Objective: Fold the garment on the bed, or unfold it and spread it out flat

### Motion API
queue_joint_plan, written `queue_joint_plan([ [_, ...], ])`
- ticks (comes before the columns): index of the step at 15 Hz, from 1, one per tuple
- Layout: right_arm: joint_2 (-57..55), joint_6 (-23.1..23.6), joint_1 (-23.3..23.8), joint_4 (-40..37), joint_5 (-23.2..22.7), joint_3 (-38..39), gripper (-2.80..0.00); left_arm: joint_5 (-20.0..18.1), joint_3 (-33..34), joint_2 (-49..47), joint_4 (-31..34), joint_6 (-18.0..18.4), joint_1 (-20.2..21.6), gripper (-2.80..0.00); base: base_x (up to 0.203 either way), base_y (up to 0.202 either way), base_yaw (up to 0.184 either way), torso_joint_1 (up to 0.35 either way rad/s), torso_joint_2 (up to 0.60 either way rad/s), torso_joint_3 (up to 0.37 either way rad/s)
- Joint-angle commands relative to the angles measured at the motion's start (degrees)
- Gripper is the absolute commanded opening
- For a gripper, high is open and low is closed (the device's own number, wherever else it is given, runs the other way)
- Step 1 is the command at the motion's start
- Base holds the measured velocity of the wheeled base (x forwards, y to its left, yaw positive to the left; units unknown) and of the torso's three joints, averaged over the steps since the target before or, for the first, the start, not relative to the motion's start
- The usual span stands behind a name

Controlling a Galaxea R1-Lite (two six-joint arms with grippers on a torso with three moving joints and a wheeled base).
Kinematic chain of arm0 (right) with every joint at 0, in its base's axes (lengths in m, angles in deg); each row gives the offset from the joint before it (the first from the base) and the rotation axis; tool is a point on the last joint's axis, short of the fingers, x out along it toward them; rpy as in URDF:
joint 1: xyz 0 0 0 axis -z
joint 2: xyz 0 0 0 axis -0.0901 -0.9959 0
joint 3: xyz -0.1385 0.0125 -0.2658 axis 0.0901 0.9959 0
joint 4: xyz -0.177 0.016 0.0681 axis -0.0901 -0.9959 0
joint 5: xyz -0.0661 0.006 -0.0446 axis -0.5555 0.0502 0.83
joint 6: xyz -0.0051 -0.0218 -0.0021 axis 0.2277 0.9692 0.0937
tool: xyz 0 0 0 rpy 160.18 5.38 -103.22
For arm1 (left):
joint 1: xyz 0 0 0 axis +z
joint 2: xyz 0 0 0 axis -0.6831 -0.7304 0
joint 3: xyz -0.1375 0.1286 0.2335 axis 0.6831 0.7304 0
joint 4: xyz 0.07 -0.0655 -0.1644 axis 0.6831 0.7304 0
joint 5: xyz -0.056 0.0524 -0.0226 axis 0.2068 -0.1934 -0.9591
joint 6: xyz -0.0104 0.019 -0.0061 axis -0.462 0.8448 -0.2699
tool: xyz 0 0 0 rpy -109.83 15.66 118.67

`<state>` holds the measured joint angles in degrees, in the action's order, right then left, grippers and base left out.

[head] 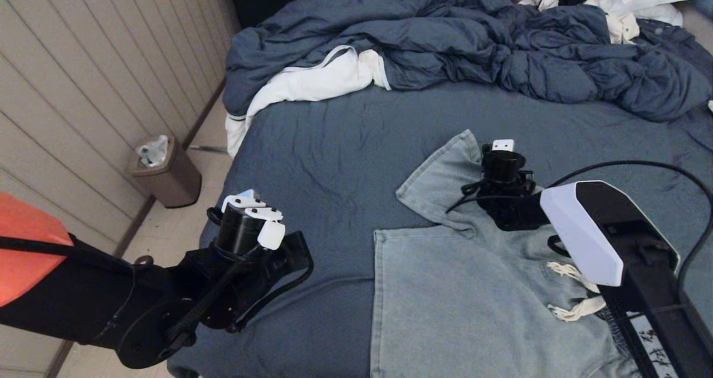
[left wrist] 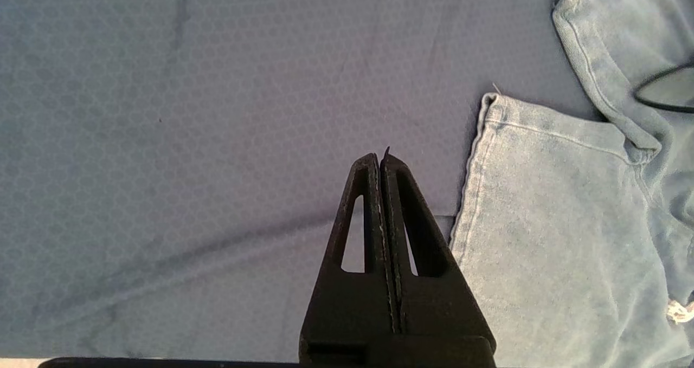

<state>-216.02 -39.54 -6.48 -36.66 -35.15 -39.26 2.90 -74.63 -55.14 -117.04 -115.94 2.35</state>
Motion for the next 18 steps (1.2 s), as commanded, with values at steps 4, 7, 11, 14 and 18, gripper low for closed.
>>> queue_joint_plan([
  [4,-0.17,-0.07,7.89,1.53,0.96,0.56,-2.8,0.21,0.18,-0.09,-0.23,-0.36,-0.84,-2.8,0.0,0.0,0.0,0.0,0.0,0.0],
  [7,0.62,-0.14,9.58,4.13,1.2,1.33,-2.8,0.43,0.09,-0.09,-0.23,-0.54,-0.84,-2.8,0.0,0.0,0.0,0.0,0.0,0.0],
  [11,10.75,-1.26,10.28,3.93,0.41,10.33,-2.8,0.73,0.68,4.38,0.23,0.12,-0.8,-2.8,0.0,0.0,0.0,0.0,0.0,0.0],
  [14,23.9,-2.85,9.16,3.63,-3.01,23.32,-2.8,1.56,1.43,12.29,2.98,4.66,1.54,-2.8,0.0,0.0,0.0,0.0,0.0,0.0],
  [18,44.51,-5.33,5.06,2.76,-10.6,46.82,-2.8,2.36,3.82,32.28,11.03,10.79,7.79,-2.8,0.0,0.0,0.0,0.0,0.0,0.0],
])
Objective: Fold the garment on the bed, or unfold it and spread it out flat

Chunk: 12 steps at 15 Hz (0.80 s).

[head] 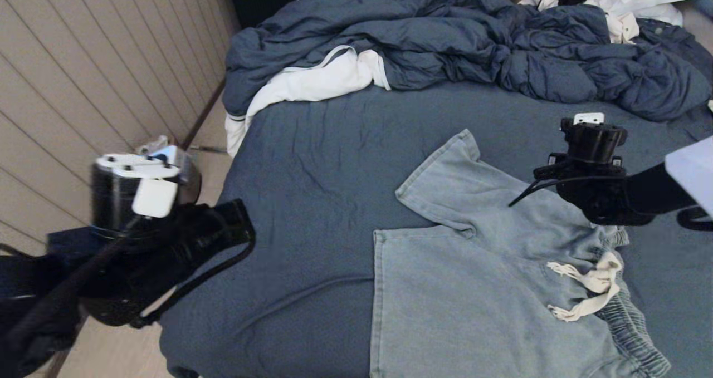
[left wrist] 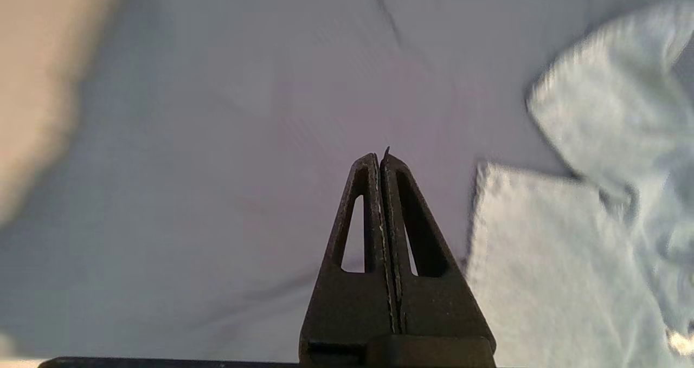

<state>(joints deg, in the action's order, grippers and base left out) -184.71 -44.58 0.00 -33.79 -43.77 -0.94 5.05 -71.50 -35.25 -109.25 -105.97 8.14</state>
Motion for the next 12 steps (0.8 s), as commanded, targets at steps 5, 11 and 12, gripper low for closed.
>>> queue_joint_plan([
  [5,45.63,-6.57,-9.76,-14.91,-10.17,30.72,-2.8,1.99,-1.29,44.08,33.17,3.53,4.58,-2.8,0.0,0.0,0.0,0.0,0.0,0.0],
  [11,92.72,-12.26,-18.52,-49.18,-12.91,46.09,-2.8,2.81,-1.21,70.14,63.5,7.9,21.88,-2.8,0.0,0.0,0.0,0.0,0.0,0.0],
  [12,99.25,-12.82,-18.42,-55.72,-13.16,47.64,-2.8,1.85,-0.19,70.43,65.92,7.68,23.71,-2.8,0.0,0.0,0.0,0.0,0.0,0.0],
])
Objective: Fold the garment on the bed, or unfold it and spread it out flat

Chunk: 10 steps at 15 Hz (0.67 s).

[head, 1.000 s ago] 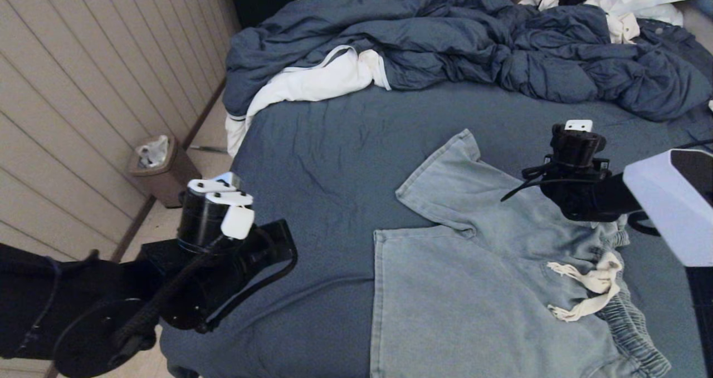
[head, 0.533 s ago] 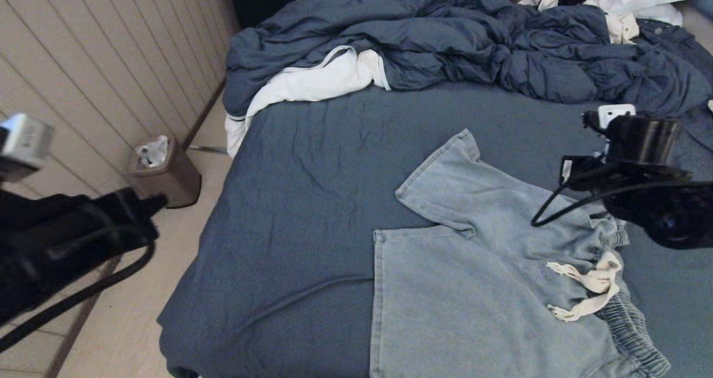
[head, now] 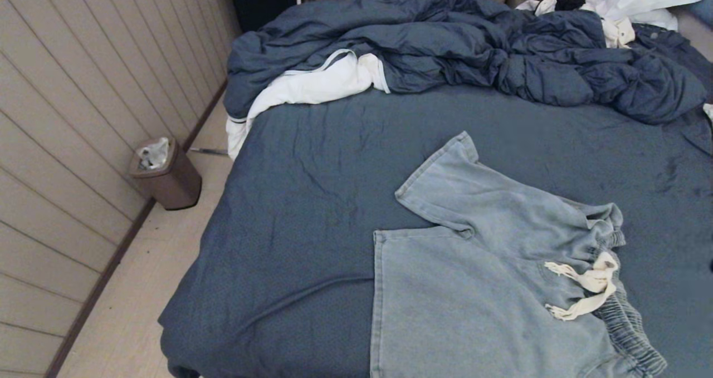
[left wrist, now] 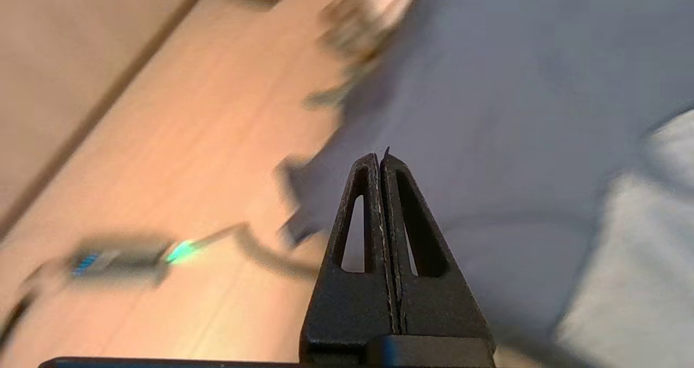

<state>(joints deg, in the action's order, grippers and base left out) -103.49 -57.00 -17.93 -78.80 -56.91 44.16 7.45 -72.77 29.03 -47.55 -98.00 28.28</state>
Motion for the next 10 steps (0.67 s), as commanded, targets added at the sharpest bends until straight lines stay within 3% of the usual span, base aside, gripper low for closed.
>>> queue_joint_plan([
  [1,22.14,-1.01,-0.26,-15.55,-0.11,4.0,-2.8,-1.82,1.51,6.16,4.46,-0.58,3.79,-2.8,0.0,0.0,0.0,0.0,0.0,0.0],
  [3,25.54,-3.43,0.16,-22.66,-0.32,9.4,-2.8,-5.2,1.79,6.21,4.56,-0.56,6.42,-2.8,0.0,0.0,0.0,0.0,0.0,0.0],
  [6,25.47,-4.54,3.65,-22.94,2.61,14.4,-2.8,-11.05,3.47,9.54,4.65,1.82,13.77,-2.8,0.0,0.0,0.0,0.0,0.0,0.0],
  [9,25.46,-4.55,3.71,-10.79,3.64,20.16,-2.8,-15.36,10.98,13.25,2.93,4.94,15.0,-2.8,0.0,0.0,0.0,0.0,0.0,0.0],
  [10,25.46,-3.97,3.71,-6.61,1.2,21.92,-2.8,-16.71,14.02,14.19,1.2,5.7,15.01,-2.8,0.0,0.0,0.0,0.0,0.0,0.0],
])
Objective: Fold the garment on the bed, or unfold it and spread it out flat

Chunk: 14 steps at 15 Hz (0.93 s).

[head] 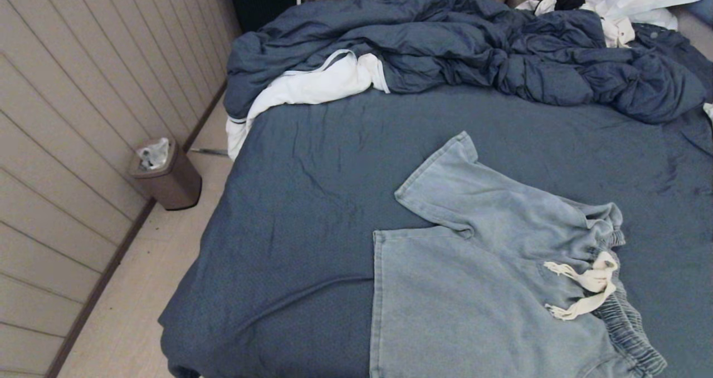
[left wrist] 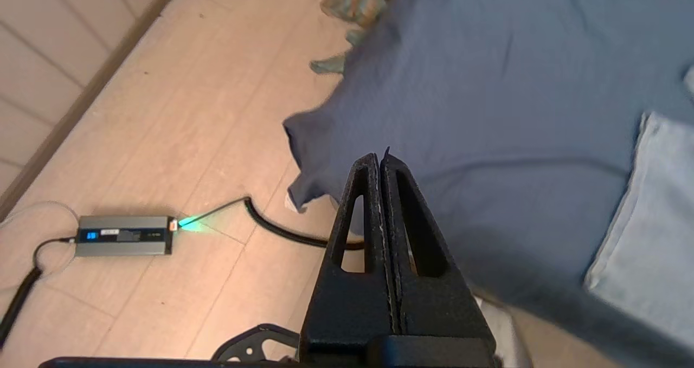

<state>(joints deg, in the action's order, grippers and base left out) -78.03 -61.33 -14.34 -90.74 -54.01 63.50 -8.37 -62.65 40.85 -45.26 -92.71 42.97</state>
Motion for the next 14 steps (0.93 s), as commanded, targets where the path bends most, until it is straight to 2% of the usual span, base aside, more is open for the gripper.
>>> queue_joint_plan([
  [1,0.01,1.05,0.12,8.72,-6.48,3.99,-2.8,-2.16,7.45,3.31,-3.39,1.21,0.32,-2.8,0.0,0.0,0.0,0.0,0.0,0.0],
  [3,0.01,3.1,0.12,12.77,-16.52,6.69,-2.8,-3.55,14.9,6.02,-8.21,4.08,0.35,-2.8,0.0,0.0,0.0,0.0,0.0,0.0],
  [5,-0.06,7.18,0.12,12.48,-23.41,7.45,-2.8,-4.72,20.04,10.15,-10.96,8.9,0.33,-2.8,0.0,0.0,0.0,0.0,0.0,0.0],
  [6,-0.05,7.54,0.12,10.48,-24.11,7.26,-2.8,-7.01,20.46,10.26,-11.47,9.65,0.31,-2.8,0.0,0.0,0.0,0.0,0.0,0.0],
  [8,-0.13,7.57,1.57,7.58,-24.37,6.43,-2.8,-8.0,20.46,10.26,-11.55,10.16,0.29,-2.8,0.0,0.0,0.0,0.0,0.0,0.0],
  [11,0.4,11.22,11.78,7.44,-26.13,6.55,-2.8,-9.55,20.46,10.26,-11.63,11.58,0.29,-2.8,0.0,0.0,0.0,0.0,0.0,0.0],
  [14,5.04,12.64,10.68,7.53,-27.24,6.83,-2.8,-9.56,20.55,10.26,-11.72,11.24,0.29,-2.8,0.0,0.0,0.0,0.0,0.0,0.0],
])
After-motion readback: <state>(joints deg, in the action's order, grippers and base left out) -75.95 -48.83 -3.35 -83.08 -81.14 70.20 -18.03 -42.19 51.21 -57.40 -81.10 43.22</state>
